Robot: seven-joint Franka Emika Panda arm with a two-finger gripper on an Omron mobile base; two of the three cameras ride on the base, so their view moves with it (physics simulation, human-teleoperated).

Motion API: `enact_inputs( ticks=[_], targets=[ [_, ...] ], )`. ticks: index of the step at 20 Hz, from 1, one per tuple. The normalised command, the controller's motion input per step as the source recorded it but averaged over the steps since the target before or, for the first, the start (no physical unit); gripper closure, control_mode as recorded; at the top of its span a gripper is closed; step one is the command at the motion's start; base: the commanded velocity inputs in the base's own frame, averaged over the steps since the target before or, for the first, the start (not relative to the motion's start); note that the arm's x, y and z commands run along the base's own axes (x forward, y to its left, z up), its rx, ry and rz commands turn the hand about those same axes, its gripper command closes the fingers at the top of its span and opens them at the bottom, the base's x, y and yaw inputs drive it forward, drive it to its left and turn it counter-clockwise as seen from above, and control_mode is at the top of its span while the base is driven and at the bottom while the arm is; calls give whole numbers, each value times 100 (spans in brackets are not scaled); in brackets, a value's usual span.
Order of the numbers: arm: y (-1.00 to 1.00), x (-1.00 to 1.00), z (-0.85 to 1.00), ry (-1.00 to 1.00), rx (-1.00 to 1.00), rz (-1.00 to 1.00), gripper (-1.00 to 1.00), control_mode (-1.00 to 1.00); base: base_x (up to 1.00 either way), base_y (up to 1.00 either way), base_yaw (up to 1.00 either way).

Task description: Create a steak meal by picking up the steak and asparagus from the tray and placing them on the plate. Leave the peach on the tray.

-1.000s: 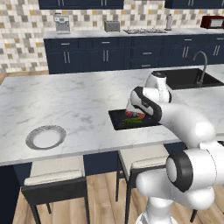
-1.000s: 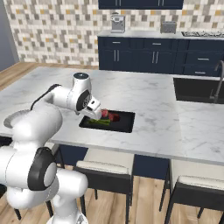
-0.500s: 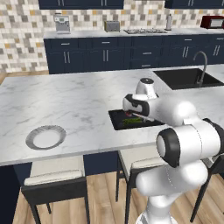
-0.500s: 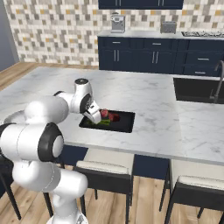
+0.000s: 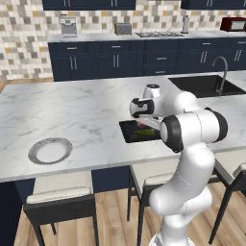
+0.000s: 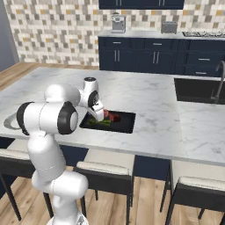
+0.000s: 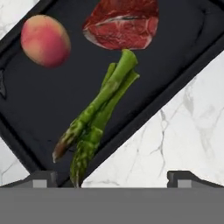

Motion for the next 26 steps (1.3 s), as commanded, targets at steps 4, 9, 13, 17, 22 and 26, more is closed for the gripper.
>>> enact_inputs(
  ticks=[4,9,13,17,22,26],
  targets=[
    [0,45,-32,6,0,-6,-100,-100,0,0,0],
    [0,38,-35,4,0,-4,-100,-100,0,0,0],
    [0,25,-46,0,0,-3,-100,-100,0,0,0],
    [0,9,-55,0,0,-3,-100,-100,0,0,0],
    [0,0,-61,-5,0,-6,-100,-100,0,0,0],
    [0,-33,-36,-14,0,-11,-100,-100,0,0,0]
  ],
)
